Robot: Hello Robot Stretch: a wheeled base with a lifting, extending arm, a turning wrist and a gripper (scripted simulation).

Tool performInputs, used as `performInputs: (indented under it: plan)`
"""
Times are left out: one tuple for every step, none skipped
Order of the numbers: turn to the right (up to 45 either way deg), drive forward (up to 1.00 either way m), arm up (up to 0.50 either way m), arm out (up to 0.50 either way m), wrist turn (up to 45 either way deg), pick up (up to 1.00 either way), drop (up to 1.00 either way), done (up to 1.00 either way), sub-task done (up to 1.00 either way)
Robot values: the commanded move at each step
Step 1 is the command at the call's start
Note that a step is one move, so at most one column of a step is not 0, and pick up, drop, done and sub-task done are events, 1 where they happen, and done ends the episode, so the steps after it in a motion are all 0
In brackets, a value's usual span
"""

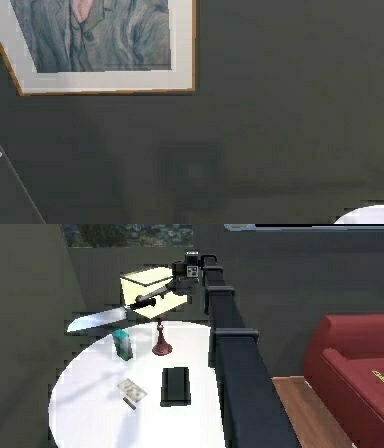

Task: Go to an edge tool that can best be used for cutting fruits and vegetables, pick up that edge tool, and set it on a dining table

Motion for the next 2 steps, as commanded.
performInputs:
  plan:
    - [0.0, 0.0, 0.0, 0.0, 15.0, 0.0, 0.0, 0.0, 0.0]
    - [0.0, 0.0, -0.08, 0.0, 0.0, 0.0, 0.0, 0.0, 0.0]
